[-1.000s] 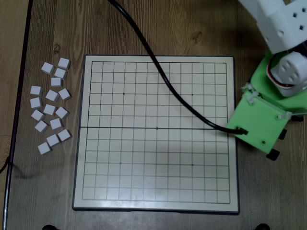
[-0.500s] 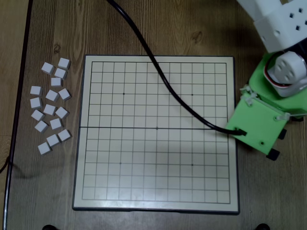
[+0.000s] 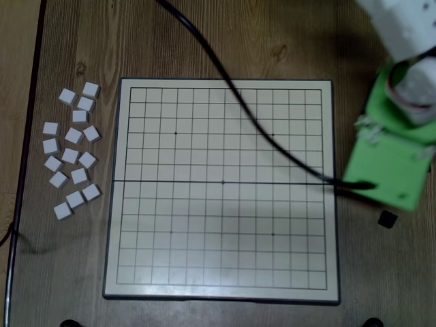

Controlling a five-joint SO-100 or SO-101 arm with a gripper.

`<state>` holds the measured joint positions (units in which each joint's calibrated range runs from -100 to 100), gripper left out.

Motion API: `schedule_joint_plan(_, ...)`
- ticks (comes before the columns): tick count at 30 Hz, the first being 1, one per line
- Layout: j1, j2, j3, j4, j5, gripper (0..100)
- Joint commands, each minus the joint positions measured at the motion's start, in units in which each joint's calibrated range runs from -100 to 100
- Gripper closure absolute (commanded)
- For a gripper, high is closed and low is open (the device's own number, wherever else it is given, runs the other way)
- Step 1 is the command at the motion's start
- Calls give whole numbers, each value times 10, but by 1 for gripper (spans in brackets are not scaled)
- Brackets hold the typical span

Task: Grasp a Black stone and put it on the board on position (0,0).

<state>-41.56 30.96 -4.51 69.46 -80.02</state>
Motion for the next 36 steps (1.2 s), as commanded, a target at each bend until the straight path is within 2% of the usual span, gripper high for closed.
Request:
schedule_joint_plan(1,1,-114,-134,92,74,94)
schedule_joint_plan(7,67,-196,-162,179,141,94)
schedule_joint_plan(12,128,-238,-165,227,168,94)
schedule_joint_plan(25,316,-246,-165,204,269,94)
schedule_joint_plan(36,408,-183,-164,175,295,94)
